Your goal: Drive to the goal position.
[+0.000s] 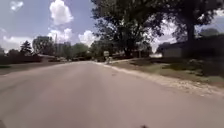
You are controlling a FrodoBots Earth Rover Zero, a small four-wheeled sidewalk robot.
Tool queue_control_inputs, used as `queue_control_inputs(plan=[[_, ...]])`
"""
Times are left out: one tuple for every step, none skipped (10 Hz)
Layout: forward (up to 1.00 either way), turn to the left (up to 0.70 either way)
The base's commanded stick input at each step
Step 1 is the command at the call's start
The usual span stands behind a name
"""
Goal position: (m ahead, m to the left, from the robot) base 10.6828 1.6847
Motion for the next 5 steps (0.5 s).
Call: queue_control_inputs(plan=[[0.85, 0.00], [0.85, 0.00], [0.85, 0.00], [0.85, 0.00], [0.85, 0.00]])
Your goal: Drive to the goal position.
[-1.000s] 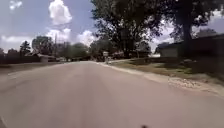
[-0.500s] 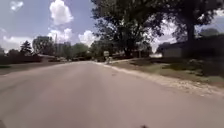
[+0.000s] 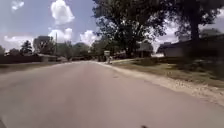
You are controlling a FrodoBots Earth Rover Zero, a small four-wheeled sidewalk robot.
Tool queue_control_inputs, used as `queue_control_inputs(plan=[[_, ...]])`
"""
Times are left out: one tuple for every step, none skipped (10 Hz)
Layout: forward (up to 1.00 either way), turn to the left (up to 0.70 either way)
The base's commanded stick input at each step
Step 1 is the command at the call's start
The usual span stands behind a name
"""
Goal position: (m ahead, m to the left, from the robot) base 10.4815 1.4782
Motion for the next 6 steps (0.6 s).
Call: queue_control_inputs(plan=[[0.85, 0.00], [0.85, 0.00], [0.85, 0.00], [0.85, 0.00], [0.85, 0.00], [0.85, 0.00]])
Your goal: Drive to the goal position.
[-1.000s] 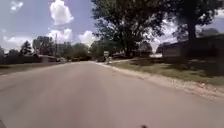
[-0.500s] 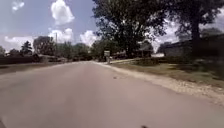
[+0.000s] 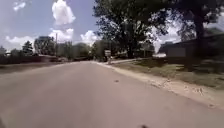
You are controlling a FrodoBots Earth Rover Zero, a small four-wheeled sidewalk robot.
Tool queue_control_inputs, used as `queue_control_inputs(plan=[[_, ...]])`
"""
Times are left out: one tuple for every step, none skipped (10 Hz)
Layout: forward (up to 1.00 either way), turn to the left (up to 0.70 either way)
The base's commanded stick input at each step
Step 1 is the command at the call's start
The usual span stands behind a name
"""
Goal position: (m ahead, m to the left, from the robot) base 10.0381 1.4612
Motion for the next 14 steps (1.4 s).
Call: queue_control_inputs(plan=[[0.85, 0.00], [0.85, 0.00], [0.85, 0.00], [0.85, 0.00], [0.85, 0.00], [0.85, 0.00], [0.85, 0.00], [0.85, 0.00], [0.85, 0.00], [0.85, 0.00], [0.85, 0.00], [0.85, 0.00], [0.85, 0.00], [0.85, 0.00]])
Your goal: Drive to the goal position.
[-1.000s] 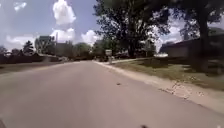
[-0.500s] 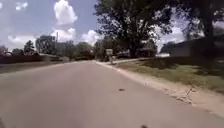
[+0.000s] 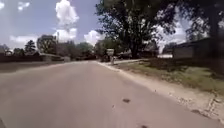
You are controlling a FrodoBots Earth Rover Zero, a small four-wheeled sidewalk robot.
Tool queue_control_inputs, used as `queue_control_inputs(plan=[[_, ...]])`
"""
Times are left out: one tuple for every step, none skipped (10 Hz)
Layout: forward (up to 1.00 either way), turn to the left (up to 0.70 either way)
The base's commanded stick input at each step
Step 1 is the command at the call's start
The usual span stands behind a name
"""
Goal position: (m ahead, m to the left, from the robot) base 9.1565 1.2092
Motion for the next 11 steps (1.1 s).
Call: queue_control_inputs(plan=[[0.85, 0.00], [0.85, 0.00], [0.85, 0.00], [0.85, 0.00], [0.85, 0.00], [0.85, 0.00], [0.85, 0.00], [0.85, 0.00], [0.85, 0.00], [0.85, 0.00], [0.85, 0.00]])
